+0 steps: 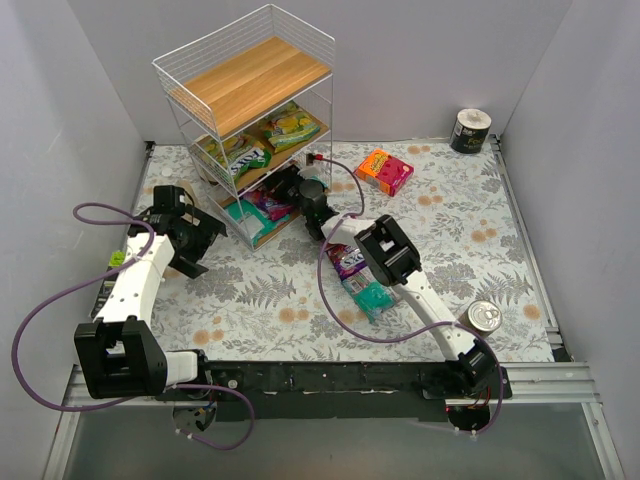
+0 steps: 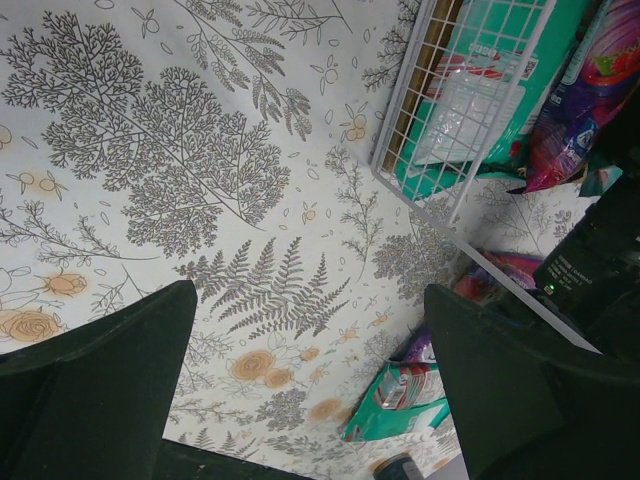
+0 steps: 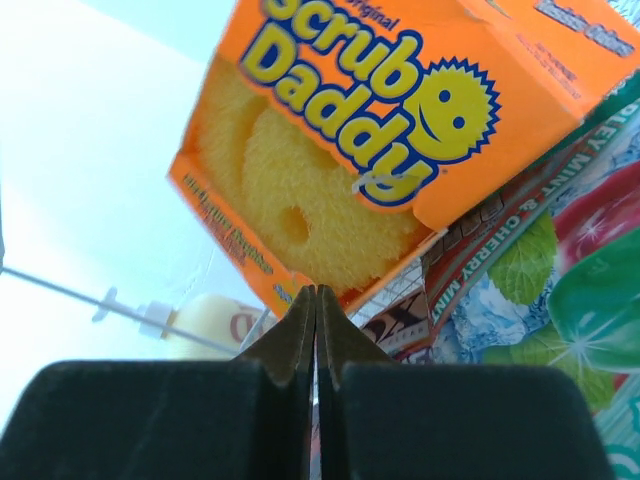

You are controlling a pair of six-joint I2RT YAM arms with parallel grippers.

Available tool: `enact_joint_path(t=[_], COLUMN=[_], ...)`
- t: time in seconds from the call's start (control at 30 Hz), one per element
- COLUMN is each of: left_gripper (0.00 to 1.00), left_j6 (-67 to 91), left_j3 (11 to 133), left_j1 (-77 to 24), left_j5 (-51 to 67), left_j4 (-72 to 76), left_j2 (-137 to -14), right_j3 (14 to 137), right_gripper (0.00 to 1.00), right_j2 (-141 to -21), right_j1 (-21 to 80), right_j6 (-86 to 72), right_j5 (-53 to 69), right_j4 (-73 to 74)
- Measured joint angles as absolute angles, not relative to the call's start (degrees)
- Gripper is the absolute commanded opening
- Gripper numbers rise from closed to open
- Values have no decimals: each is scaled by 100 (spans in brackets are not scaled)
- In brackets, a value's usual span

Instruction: Place and organize the candy bags onto the shelf

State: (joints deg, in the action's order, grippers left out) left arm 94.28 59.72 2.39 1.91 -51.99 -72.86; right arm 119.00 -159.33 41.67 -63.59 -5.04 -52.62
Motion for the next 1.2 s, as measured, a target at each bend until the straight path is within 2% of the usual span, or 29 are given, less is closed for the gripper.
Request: enact_joint_path(t=[0.27, 0.3, 0.33, 0.37, 0.43, 0.47, 0.57, 0.73, 0.97, 1.2], left_gripper=[98, 98, 98, 98, 98, 98, 98, 98, 98, 98], left_j6=[9421, 9419, 9417, 9411, 9408, 9406, 9404, 9404, 9404, 9404], left_j3=[5848, 5848, 5848, 5846, 5843, 5841, 5804, 5778, 5778, 5778], left_j1=[239, 239, 239, 239, 239, 239, 239, 239, 239, 239], left_j5=[198, 202, 209, 213, 220, 222, 226, 237, 235, 222], left_j4=[-5186, -5181, -5179, -5179, -5177, -5177, -5140, -5122, -5098, -5098], left_j2=[-7286, -7286, -7286, -7286, -7286, -7286, -7282, -7279, -7279, -7279], right_j3=[10943, 10833, 10774, 10698, 10543, 10481, 10438, 10589, 11690, 12208], right_gripper=[1, 4, 12, 34, 45, 59, 74, 76, 76, 74], right_j2=[-15386, -15314, -15262, -15198, -15061, -14980, -14805, -14711, -14816, -15080], right_j1=[4154, 4152, 4150, 4147, 4145, 4141, 4130, 4125, 4189, 4254], right_j6=[-6125, -6108, -6099, -6099, -6125, -6110, -6182, -6552, -7262, -7996], right_j5=[-183, -143, -132, -132, -176, -231, -462, -888, -1511, -2027], right_j4=[-5734, -5774, -5791, -5789, -5771, -5710, -5448, -4923, -3385, -2580])
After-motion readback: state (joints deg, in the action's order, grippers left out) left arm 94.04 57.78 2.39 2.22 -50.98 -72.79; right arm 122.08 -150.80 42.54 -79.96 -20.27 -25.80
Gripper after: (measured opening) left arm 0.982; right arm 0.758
